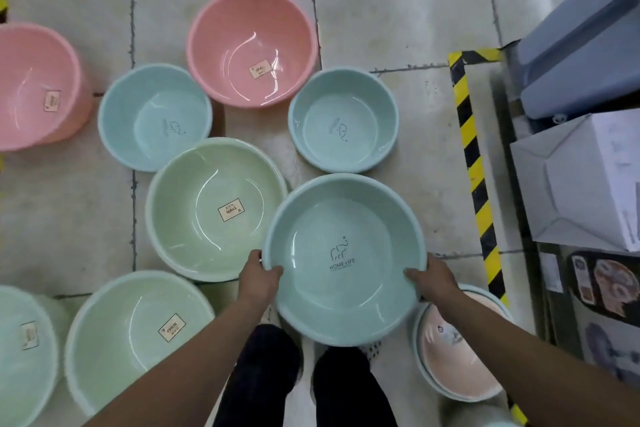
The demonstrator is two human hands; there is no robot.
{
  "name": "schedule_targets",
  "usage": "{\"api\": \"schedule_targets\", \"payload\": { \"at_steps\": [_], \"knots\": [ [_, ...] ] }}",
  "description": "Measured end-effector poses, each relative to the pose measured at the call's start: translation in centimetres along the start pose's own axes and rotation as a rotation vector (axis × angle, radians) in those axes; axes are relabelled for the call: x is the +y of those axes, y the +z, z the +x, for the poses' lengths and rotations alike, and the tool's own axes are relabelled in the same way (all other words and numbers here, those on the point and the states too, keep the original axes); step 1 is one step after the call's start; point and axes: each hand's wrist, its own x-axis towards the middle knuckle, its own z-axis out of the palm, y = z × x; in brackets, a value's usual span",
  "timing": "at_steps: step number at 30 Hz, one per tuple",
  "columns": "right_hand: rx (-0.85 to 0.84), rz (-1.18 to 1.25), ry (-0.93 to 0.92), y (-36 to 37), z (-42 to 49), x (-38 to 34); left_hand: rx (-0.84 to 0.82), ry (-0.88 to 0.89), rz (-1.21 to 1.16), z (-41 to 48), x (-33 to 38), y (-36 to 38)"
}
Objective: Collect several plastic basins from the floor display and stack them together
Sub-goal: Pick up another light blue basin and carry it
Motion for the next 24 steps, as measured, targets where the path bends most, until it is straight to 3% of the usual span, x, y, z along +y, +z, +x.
{"api": "schedule_targets", "payload": {
  "at_steps": [9,14,19,24],
  "knots": [
    [0.086,-0.009,0.012,1.5,6.8,3.5,-0.058,0.112,0.09,5.8,-2.0,6.3],
    [0.132,0.009,-0.033,2.2,6.2,5.0,0.094,0.165,0.265,7.9,-2.8,8.5],
    [0.128,0.023,0.041,4.3,5.7,5.7,0.067,0.097,0.122,8.8,-2.7,8.4],
    [0.171,0.086,0.108,5.7,6.3,6.0,0.025,0.118,0.15,9.4,-3.0,9.0]
  ]
}}
